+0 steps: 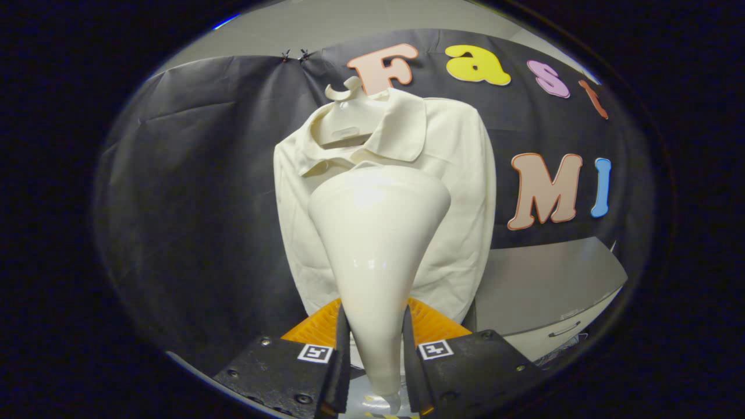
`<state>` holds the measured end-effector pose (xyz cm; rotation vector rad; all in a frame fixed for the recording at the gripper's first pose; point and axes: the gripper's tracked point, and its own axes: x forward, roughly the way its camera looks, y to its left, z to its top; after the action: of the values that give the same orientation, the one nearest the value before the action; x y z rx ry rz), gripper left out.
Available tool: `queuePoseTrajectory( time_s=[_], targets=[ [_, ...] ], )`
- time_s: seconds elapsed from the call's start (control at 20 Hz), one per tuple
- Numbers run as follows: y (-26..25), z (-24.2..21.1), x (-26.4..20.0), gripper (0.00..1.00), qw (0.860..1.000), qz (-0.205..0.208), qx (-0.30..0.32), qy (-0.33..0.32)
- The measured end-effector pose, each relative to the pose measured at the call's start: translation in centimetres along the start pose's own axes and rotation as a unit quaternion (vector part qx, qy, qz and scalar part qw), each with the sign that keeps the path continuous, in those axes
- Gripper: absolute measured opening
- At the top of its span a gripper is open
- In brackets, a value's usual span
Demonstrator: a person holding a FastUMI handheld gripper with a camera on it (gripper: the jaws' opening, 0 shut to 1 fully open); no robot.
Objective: Iron the clothes twice with a garment steamer, once on the left side and once on the right side.
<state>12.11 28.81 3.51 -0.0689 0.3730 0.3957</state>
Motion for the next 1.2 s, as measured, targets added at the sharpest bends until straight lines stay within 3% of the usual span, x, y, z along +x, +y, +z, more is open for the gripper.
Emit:
queuePoseTrajectory(
  time_s=[0.3,0.55,1.2],
  targets=[
    [-4.0,6.4,3.4,0.39,1.0,-0.012,0.018,-0.015],
    [-5.6,7.8,6.4,0.4,0.999,-0.02,0.038,-0.017],
    [-5.2,-1.6,11.1,0.4,0.998,-0.01,0.02,0.056]
  ],
)
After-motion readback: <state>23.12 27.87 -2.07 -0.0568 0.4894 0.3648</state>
